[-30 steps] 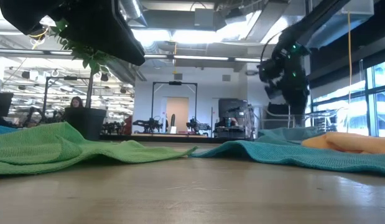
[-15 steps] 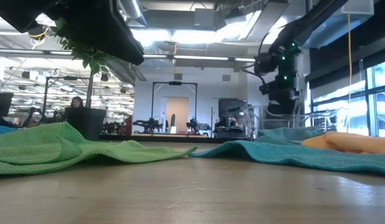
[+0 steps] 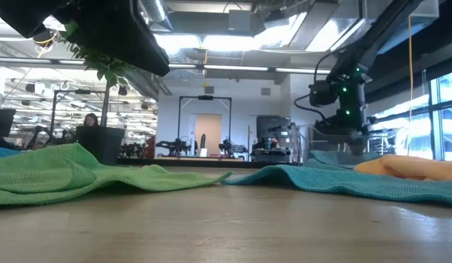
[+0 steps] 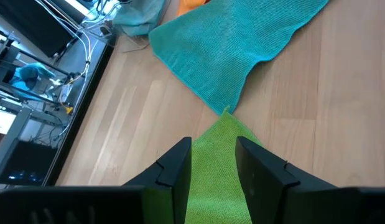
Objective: Fold microfiber towels
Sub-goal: Put the right folded light blue microfiber towel into the transparent bin
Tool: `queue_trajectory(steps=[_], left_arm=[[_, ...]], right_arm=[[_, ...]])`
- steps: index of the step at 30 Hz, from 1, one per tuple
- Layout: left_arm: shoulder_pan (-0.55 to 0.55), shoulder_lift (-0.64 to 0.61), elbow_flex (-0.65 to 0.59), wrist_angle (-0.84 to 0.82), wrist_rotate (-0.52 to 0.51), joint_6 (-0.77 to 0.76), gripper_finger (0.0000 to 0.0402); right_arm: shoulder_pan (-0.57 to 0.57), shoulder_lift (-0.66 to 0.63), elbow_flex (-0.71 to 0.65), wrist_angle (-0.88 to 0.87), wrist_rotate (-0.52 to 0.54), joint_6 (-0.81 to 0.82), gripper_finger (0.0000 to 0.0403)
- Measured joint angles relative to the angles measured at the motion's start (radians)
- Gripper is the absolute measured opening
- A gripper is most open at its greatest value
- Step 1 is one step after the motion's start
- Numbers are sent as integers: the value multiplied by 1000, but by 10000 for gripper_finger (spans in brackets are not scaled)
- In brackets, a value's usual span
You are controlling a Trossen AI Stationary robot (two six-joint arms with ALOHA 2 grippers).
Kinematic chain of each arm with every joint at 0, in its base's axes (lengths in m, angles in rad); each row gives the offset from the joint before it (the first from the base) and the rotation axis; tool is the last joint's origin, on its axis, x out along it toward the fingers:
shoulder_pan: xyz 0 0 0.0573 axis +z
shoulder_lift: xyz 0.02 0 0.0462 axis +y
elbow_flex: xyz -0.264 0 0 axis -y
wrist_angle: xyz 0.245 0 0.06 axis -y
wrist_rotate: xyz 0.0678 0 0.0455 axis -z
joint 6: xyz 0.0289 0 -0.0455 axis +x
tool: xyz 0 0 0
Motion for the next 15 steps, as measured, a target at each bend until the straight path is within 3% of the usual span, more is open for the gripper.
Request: queue_trajectory(steps=[9, 15], left_arm=[[0, 0, 0, 0, 0, 0, 117], [0, 0, 0, 0, 0, 0, 117]], right_arm=[[-8, 0, -18, -83, -100, -14, 6], [-3, 0, 49, -108, -160, -38, 6]])
